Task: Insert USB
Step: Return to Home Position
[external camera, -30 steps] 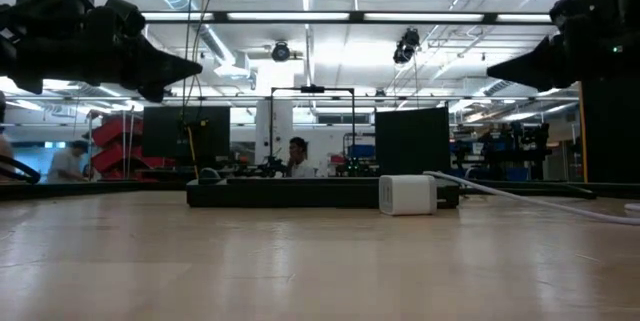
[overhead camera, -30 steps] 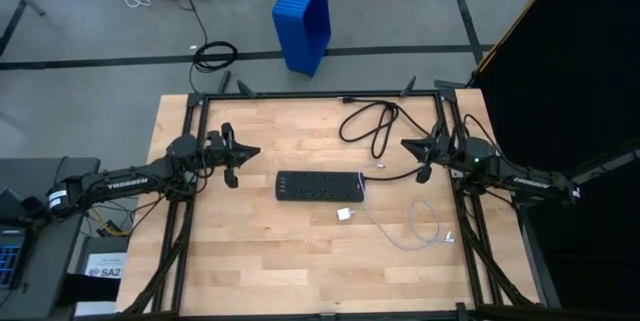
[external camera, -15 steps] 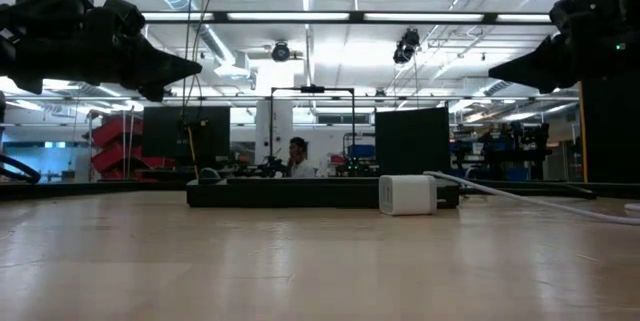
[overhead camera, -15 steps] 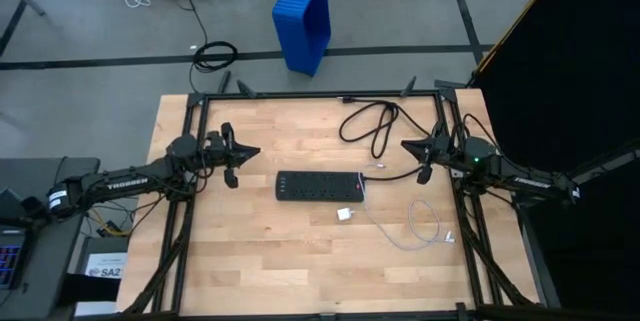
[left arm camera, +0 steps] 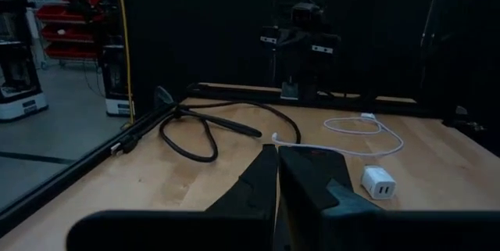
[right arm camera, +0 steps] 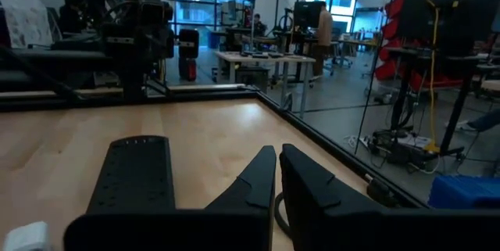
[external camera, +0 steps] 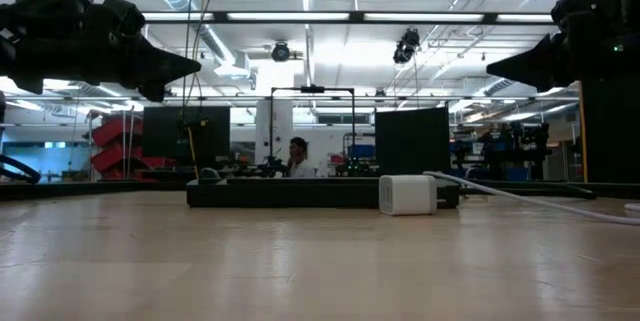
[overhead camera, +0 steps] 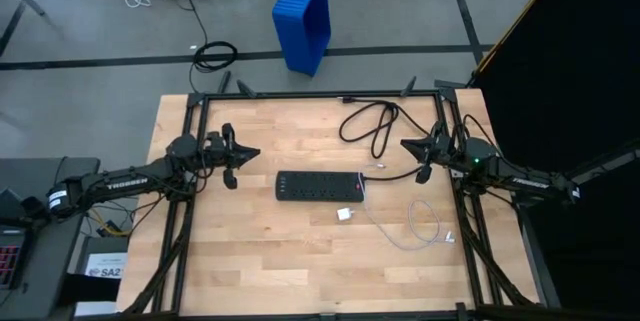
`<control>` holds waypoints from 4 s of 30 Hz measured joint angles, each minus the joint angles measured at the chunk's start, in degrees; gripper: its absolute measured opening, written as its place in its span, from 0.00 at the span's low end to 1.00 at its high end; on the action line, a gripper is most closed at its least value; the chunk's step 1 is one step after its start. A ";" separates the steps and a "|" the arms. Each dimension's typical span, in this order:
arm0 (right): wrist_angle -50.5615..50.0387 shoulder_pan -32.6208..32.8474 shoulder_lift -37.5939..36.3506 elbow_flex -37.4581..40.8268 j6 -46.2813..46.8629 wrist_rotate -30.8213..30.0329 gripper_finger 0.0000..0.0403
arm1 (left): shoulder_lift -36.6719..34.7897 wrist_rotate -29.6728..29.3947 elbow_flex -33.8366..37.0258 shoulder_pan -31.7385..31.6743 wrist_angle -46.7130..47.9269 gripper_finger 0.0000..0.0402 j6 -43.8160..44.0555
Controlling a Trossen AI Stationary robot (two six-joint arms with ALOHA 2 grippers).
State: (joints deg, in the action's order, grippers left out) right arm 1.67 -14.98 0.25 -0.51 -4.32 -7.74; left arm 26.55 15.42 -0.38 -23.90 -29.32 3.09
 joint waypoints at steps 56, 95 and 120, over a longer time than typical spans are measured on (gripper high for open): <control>-0.09 0.00 4.09 0.11 2.75 1.89 0.00 | -26.56 -8.31 -0.11 -4.87 17.29 0.00 -1.16; -0.02 0.00 4.07 0.13 2.64 1.94 0.00 | -26.18 -8.88 -0.07 -4.87 27.61 0.00 -1.25; -0.33 0.02 4.08 0.12 2.86 3.21 0.00 | -26.18 -9.35 -0.04 -4.87 26.73 0.00 -2.90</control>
State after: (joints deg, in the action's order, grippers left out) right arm 1.34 -14.96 4.33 -0.39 -1.45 -4.53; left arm 0.36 6.07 -0.43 -28.77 -2.59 0.20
